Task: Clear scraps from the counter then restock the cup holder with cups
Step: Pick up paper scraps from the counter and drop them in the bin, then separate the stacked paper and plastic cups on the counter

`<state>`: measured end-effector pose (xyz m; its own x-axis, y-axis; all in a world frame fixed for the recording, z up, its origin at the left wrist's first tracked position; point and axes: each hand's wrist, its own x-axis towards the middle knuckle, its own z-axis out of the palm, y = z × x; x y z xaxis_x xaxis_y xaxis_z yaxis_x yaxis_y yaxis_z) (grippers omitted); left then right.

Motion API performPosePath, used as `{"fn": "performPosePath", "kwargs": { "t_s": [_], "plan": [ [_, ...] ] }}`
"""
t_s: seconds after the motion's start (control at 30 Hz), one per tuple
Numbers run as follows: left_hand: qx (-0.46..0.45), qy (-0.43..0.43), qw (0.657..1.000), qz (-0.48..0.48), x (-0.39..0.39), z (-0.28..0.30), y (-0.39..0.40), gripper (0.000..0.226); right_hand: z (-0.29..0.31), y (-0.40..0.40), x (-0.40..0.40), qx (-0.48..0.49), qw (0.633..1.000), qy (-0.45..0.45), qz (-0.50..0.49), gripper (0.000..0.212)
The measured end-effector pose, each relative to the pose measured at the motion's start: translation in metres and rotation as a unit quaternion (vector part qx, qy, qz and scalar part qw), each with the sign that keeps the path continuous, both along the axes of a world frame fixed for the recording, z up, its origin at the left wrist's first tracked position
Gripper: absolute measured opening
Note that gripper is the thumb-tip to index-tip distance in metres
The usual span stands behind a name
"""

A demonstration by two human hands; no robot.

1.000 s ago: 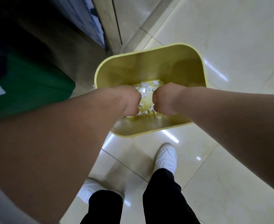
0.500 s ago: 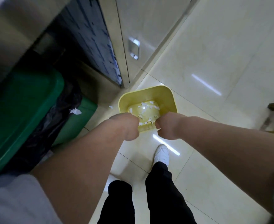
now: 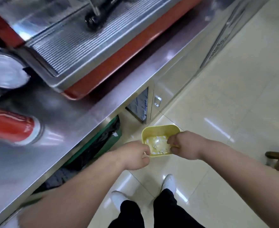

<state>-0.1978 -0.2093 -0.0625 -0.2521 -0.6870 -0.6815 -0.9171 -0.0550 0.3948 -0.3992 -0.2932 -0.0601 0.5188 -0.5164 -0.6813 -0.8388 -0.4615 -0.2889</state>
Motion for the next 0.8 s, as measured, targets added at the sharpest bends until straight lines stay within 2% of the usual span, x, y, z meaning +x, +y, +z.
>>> {"fn": "performPosePath", "kwargs": {
  "t_s": [0.13, 0.33, 0.53, 0.7, 0.8],
  "plan": [
    [-0.048, 0.034, 0.997, 0.052, 0.026, 0.054, 0.031, 0.029, 0.049, 0.010, 0.023, -0.032, 0.998, -0.031, 0.034, 0.040],
    [-0.096, -0.009, 0.987, 0.128, 0.073, 0.106, 0.080, 0.037, 0.106, 0.016, 0.095, -0.118, 0.975, -0.086, 0.164, 0.033],
    [-0.161, -0.042, 0.958, 0.232, 0.121, 0.145, 0.132, 0.031, 0.145, 0.040, 0.172, -0.137, 0.938, -0.142, 0.284, 0.019],
    [-0.190, -0.067, 0.921, 0.332, 0.155, 0.168, 0.184, 0.038, 0.158, 0.072, 0.228, -0.140, 0.913, -0.154, 0.351, 0.042],
    [-0.207, -0.070, 0.898, 0.381, 0.172, 0.170, 0.221, 0.040, 0.157, 0.099, 0.255, -0.147, 0.889, -0.170, 0.400, 0.044]
  ]
}}
